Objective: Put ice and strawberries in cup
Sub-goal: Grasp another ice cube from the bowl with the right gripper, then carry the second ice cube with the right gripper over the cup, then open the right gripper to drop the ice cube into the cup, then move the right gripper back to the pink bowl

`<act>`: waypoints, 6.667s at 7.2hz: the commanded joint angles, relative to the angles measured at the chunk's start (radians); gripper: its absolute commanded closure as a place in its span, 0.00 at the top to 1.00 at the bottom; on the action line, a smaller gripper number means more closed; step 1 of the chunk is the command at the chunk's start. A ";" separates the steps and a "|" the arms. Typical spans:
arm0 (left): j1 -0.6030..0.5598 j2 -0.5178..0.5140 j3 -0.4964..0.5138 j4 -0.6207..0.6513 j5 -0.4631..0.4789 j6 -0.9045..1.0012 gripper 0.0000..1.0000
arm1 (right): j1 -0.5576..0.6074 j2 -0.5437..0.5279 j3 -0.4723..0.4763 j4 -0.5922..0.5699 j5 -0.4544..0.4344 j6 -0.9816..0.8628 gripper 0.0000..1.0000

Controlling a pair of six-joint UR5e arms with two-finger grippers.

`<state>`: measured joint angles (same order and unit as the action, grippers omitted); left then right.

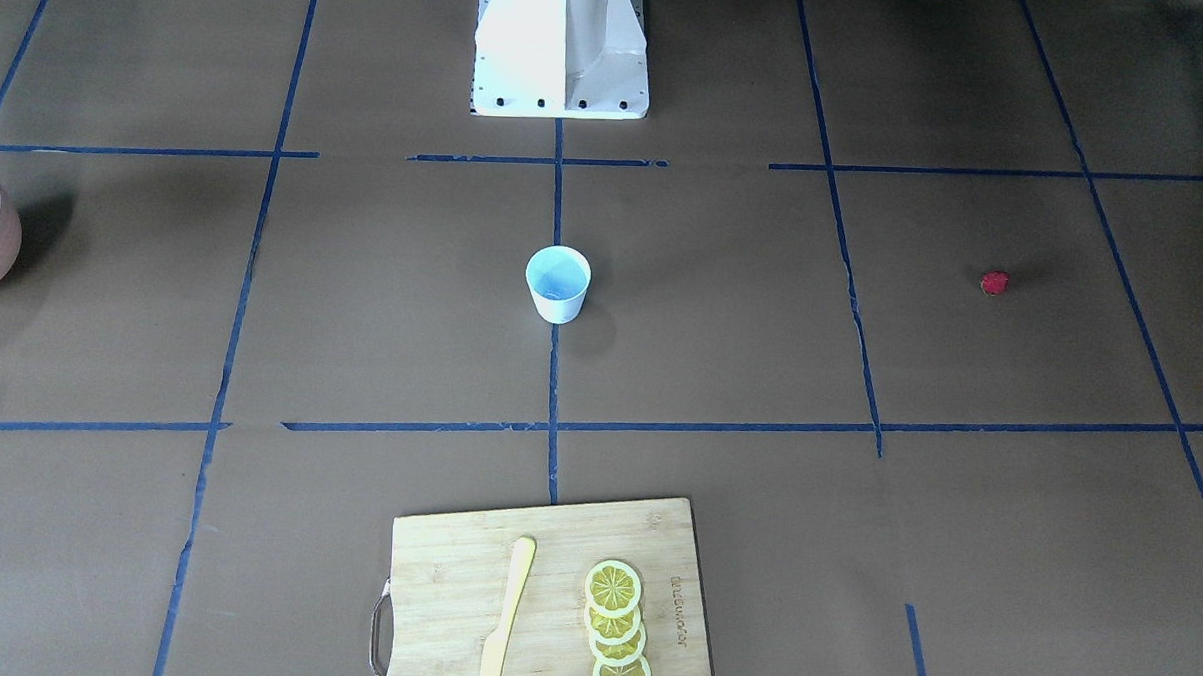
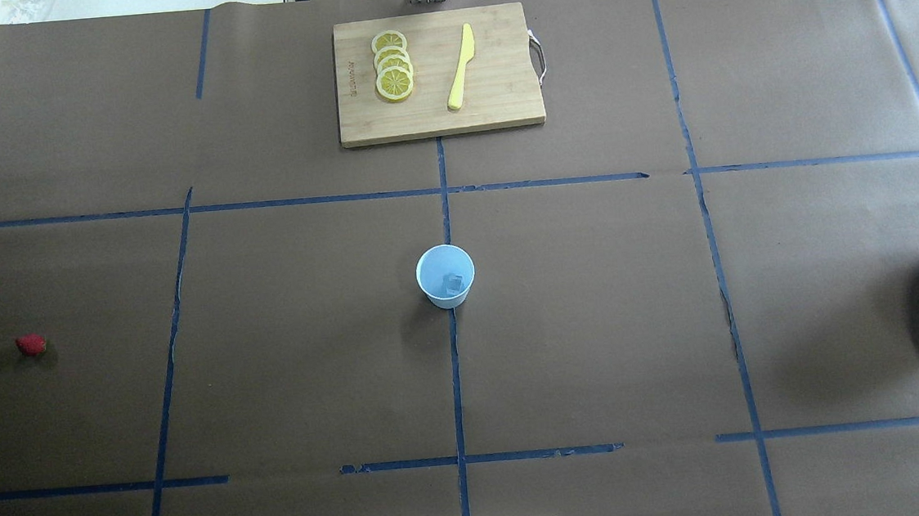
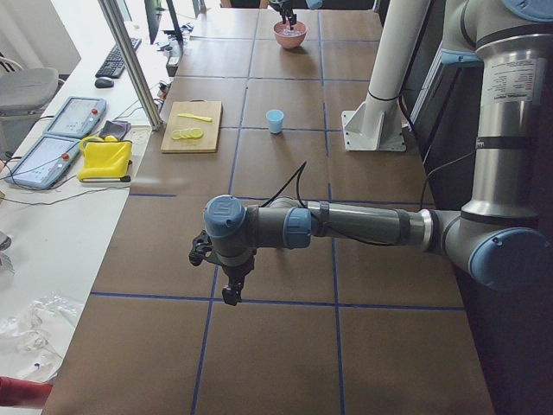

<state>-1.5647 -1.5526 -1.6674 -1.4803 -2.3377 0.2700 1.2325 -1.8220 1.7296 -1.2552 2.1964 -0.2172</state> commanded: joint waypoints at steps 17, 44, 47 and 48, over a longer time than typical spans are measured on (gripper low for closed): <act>-0.002 0.002 0.005 0.000 -0.002 0.002 1.00 | 0.035 -0.114 0.131 -0.004 0.045 -0.004 0.00; -0.005 0.113 -0.180 0.002 -0.045 -0.005 1.00 | -0.362 0.658 0.224 -0.232 -0.043 1.433 1.00; -0.003 0.115 -0.184 0.002 -0.038 -0.002 1.00 | -0.213 0.467 0.355 -0.453 -0.044 0.975 1.00; -0.005 0.117 -0.176 0.002 -0.038 -0.002 1.00 | -0.130 0.430 0.303 -0.455 -0.044 0.813 1.00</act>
<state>-1.5687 -1.4377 -1.8492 -1.4792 -2.3768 0.2682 1.0175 -1.3320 2.0648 -1.6861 2.1525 0.8003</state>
